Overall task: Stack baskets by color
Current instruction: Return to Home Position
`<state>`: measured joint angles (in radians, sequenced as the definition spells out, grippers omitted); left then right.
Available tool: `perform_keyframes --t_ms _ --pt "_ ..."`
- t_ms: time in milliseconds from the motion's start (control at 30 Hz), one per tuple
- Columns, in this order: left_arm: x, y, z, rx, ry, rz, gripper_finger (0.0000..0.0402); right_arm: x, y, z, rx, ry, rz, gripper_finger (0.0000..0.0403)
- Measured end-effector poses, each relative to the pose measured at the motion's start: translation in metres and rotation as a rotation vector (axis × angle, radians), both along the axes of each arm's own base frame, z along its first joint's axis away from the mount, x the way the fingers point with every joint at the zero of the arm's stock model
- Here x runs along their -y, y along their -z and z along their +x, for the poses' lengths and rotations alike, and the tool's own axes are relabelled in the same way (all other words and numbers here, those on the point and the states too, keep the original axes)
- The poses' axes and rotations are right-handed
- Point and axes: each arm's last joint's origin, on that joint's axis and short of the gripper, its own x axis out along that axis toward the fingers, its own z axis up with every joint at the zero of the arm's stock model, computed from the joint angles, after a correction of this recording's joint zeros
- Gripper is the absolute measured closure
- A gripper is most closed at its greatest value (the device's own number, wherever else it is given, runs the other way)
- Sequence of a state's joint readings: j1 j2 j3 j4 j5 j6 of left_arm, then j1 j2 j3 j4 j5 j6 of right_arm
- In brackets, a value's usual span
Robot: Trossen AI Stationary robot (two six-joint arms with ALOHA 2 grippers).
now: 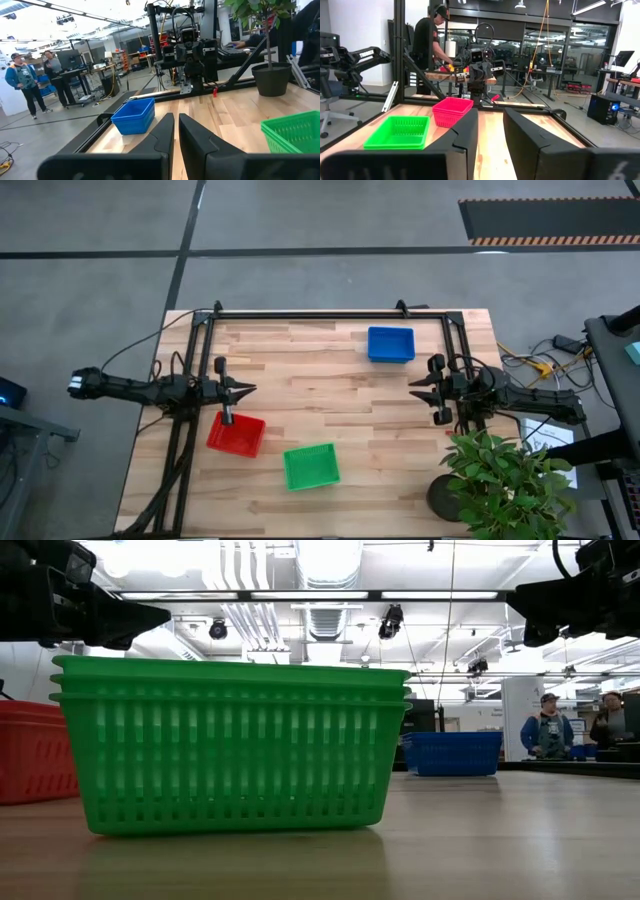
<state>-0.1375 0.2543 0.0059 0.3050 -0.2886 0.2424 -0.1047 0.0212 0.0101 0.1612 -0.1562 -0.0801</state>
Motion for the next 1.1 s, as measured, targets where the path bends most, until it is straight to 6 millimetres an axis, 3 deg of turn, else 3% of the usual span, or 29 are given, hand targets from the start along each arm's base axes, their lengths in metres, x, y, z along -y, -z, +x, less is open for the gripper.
perform_keyframes --t_ms 533,1100 --pt "0.0000 0.0000 0.0000 0.000 0.000 0.000 0.0391 0.0000 0.0001 0.0001 -0.001 0.000 0.001 0.0309" --pt "0.0000 0.0000 0.0000 0.000 0.000 0.000 0.0391 0.0000 0.0001 0.0001 -0.002 0.000 0.000 0.0326"
